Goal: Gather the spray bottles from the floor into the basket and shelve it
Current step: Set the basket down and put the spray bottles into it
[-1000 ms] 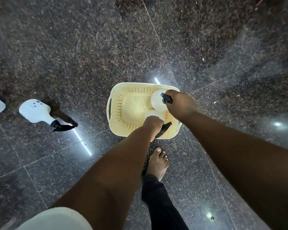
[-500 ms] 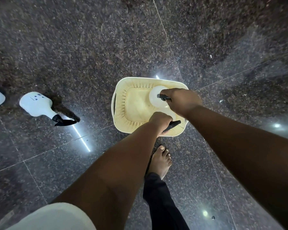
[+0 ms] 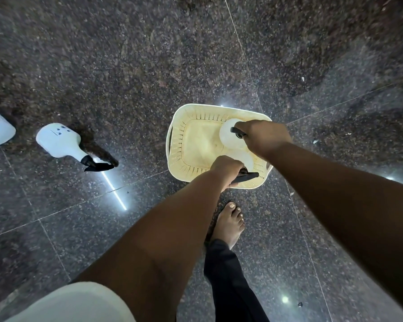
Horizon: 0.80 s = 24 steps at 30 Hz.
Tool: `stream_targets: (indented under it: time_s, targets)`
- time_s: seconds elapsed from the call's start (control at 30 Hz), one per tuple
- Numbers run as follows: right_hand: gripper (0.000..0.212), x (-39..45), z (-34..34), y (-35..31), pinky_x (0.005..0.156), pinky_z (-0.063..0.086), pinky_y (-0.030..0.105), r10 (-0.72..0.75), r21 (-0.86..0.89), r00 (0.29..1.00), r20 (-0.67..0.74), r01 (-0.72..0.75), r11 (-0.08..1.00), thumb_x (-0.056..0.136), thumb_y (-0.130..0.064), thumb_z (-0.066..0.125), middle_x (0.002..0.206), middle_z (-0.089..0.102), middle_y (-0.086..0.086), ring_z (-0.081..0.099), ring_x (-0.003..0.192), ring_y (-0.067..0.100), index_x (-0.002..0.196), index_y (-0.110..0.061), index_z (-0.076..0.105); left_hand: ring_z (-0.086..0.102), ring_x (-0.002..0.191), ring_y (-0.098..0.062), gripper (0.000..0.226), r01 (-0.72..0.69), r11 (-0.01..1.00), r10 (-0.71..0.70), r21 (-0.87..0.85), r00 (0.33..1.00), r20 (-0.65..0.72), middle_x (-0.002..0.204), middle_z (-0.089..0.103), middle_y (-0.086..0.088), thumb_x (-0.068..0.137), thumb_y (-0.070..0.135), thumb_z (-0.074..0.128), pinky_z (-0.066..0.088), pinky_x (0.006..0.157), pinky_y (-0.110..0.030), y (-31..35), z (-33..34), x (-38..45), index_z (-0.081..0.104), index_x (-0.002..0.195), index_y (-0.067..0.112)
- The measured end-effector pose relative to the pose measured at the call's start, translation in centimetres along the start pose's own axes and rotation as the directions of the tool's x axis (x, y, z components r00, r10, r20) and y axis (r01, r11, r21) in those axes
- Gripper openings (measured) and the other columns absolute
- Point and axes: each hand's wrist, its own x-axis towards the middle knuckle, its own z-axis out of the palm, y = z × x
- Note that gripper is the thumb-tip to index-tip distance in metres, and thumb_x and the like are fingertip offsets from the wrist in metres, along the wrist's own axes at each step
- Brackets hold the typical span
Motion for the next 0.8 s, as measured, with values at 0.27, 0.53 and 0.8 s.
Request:
stream_targets:
  time_s: [0.27,0.53,0.8]
  targets:
    - [0.028,0.2,0.2,-1.4,0.046,0.016,0.022,-0.051,-0.001,0.998,-0.023,0.051,0.999,0.094,-0.024,0.045,0.109,0.070,-0.003,0.065,0.087,0.026,0.116,-0.034,0.059,0.050,0.056,-0.011,0.031,0.180,0.934,-0.168,-0.310,0.984,0.066,0.066,0.050,-0.002,0.090,0.006,0.059,0.049,0.048,-0.018,0.0,0.9,-1.3,0.048,0.062,0.014]
    - [0.028,0.0,0.8,-1.9,0.046,0.016,0.019,-0.036,-0.034,0.999,-0.040,0.034,0.999,0.092,-0.016,0.045,0.105,0.070,-0.002,0.064,0.077,0.026,0.111,-0.032,0.058,0.048,0.053,-0.013,0.025,0.215,0.876,-0.218,-0.432,0.975,0.044,0.067,0.054,-0.006,0.090,0.012,0.062,0.043,0.035,-0.013,0.7,1.7,-1.8,0.053,0.067,0.010]
    - [0.066,-0.5,-1.1,-3.7,0.112,0.026,0.047,0.037,-0.026,0.999,0.031,-0.037,0.999,0.085,-0.024,0.061,0.139,0.053,0.010,0.038,0.134,0.032,0.143,-0.018,0.031,0.044,0.059,-0.012,0.019,0.109,0.913,-0.136,-0.393,0.990,-0.043,0.069,0.045,0.002,0.094,0.031,0.052,0.045,0.067,-0.031,-1.2,-3.0,-3.6,0.050,0.093,0.012]
